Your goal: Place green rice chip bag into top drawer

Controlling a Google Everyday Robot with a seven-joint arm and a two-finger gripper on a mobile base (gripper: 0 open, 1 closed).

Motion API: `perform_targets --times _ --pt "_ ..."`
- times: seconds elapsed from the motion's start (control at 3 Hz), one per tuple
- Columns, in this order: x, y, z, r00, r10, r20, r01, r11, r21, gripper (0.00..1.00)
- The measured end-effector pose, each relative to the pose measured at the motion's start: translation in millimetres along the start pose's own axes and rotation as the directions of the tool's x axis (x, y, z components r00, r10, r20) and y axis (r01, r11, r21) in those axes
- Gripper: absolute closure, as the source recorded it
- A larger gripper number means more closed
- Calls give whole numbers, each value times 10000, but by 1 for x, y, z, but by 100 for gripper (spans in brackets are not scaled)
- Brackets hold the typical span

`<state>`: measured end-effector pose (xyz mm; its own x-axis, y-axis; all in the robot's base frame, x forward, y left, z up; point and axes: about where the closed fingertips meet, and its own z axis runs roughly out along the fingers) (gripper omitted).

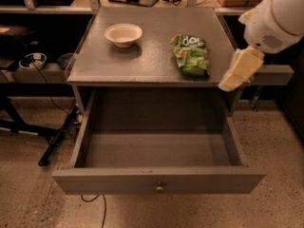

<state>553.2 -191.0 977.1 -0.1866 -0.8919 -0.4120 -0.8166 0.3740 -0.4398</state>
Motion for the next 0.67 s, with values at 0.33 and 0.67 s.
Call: perform_targets --times 0.33,0.67 --pt "-11 -20 16 9996 -79 263 70 9994 343 0" --pt "-29 -33 34 9951 -536 836 539 9985 -11 0"
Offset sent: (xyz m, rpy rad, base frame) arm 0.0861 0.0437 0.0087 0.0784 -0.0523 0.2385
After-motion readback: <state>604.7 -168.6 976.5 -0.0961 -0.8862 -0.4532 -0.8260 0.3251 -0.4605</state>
